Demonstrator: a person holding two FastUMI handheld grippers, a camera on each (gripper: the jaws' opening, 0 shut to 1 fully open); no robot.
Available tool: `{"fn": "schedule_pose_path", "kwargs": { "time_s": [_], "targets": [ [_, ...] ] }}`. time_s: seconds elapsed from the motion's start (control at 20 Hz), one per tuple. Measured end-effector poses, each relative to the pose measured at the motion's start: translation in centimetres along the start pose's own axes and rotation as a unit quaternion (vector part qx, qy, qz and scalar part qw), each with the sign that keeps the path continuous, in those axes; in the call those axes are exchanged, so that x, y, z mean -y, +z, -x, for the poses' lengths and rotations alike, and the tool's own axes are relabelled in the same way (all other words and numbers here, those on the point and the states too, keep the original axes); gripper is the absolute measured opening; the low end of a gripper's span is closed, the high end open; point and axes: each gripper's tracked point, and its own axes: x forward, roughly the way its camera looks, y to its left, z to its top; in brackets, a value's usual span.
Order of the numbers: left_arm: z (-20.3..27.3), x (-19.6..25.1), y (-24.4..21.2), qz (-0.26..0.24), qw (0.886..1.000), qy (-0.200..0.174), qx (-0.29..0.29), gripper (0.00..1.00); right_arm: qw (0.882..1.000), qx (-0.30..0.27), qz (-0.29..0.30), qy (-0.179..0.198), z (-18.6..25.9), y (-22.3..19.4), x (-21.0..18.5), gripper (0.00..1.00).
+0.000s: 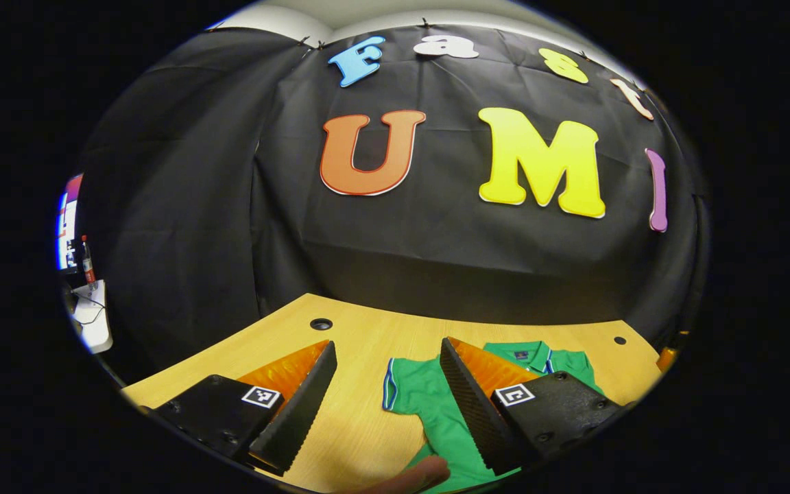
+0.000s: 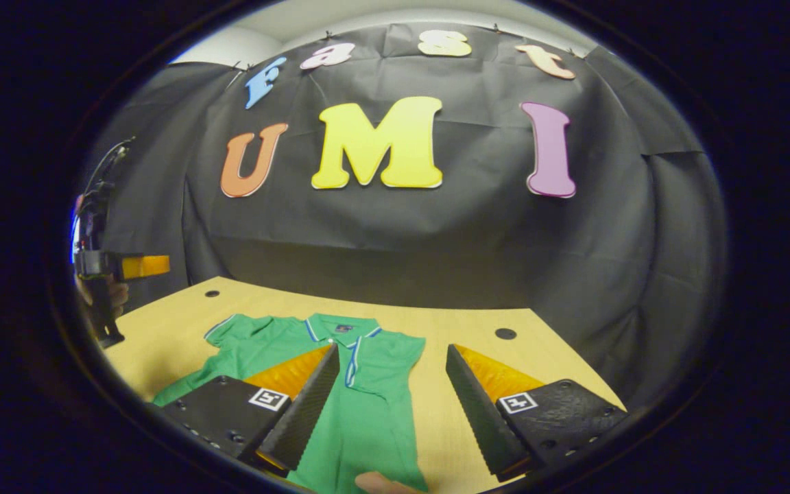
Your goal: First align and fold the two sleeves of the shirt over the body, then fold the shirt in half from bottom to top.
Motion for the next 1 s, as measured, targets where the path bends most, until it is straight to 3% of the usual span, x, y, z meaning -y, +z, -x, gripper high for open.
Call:
{"fn": "schedule_pose_path", "kwargs": {
  "time_s": [0.2, 0.35, 0.65, 0.85, 0.9, 1.0],
  "targets": [
    [-4.7, -1.0, -1.4, 0.001, 0.999, 0.010, -0.050, 0.96, 0.998, 0.031, 0.024, -0.043, 3.2, -0.6, 5.1, 0.95],
    [-7.1, -1.6, -5.8, -0.011, 0.994, 0.028, -0.102, 0.96, 0.999, 0.012, -0.011, -0.051, 5.3, -2.3, 7.1, 0.95],
    [-9.2, 0.1, -14.4, 0.012, 0.974, -0.025, -0.225, 0.92, 0.998, -0.009, -0.016, -0.060, 7.0, -5.6, 9.4, 0.95],
    [-10.5, 1.9, -16.3, 0.000, 0.969, -0.061, -0.241, 0.78, 0.998, -0.006, -0.042, -0.040, 7.4, -6.2, 9.0, 0.97],
    [-10.6, 1.8, -16.8, -0.010, 0.967, -0.061, -0.248, 0.68, 0.998, -0.004, -0.046, -0.035, 7.6, -6.2, 8.9, 0.95],
    [-10.6, 1.4, -17.8, -0.033, 0.960, -0.056, -0.272, 0.61, 0.998, 0.005, -0.049, -0.036, 8.0, -6.2, 9.2, 0.95]
  ]
}}
